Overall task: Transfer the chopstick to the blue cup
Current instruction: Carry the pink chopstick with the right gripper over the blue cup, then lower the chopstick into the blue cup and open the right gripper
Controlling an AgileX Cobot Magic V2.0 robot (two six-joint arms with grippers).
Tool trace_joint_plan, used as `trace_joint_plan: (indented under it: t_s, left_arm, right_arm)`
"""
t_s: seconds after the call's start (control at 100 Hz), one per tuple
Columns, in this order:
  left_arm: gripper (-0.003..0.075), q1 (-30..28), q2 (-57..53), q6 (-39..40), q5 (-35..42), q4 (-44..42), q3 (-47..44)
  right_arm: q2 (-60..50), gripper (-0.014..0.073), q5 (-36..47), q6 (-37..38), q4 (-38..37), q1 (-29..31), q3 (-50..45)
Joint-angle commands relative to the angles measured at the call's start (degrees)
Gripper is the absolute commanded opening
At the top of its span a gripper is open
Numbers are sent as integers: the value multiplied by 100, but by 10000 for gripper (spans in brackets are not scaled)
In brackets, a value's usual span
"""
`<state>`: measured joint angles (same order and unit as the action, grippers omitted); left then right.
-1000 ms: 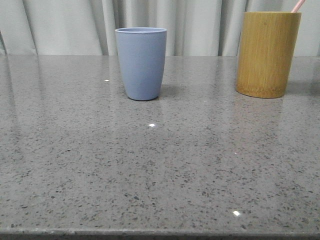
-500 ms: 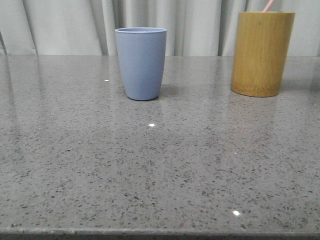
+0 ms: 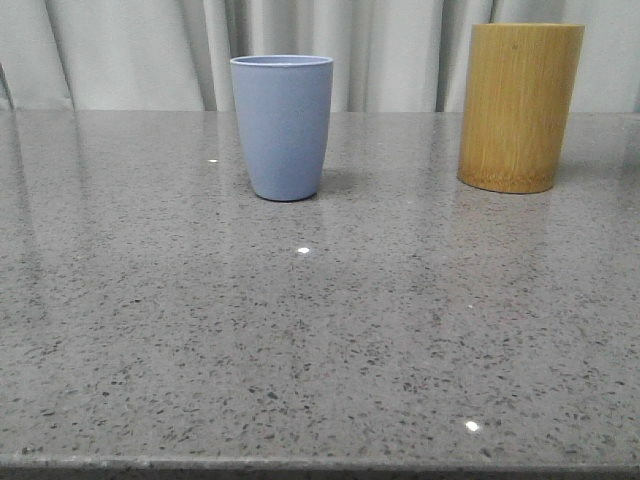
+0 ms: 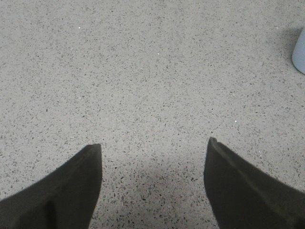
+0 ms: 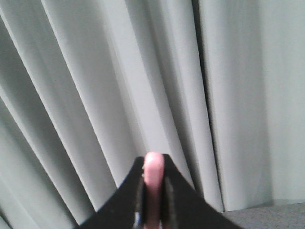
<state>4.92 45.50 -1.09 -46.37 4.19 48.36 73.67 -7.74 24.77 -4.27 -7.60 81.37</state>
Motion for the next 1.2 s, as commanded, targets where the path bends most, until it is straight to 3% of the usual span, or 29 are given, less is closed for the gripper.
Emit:
trace_joint_plan:
  t_s: [0.0, 0.42, 0.77, 1.05, 1.19]
  left_arm:
    - [450, -19, -34, 48, 375, 65, 145]
    - [450, -19, -34, 48, 375, 77, 145]
    - [450, -19, -34, 48, 375, 77, 145]
    - [450, -19, -34, 48, 375, 77, 145]
    - [450, -19, -34, 48, 375, 77, 145]
  right_arm:
    - [-188, -69, 130, -15, 134, -189, 374]
    - [468, -69, 564, -96, 93, -1926, 374]
    - [1417, -69, 563, -96, 87, -2057, 374]
    - [1581, -64, 568, -96, 92, -2258, 374]
    - [1581, 32, 592, -96, 92, -2283, 374]
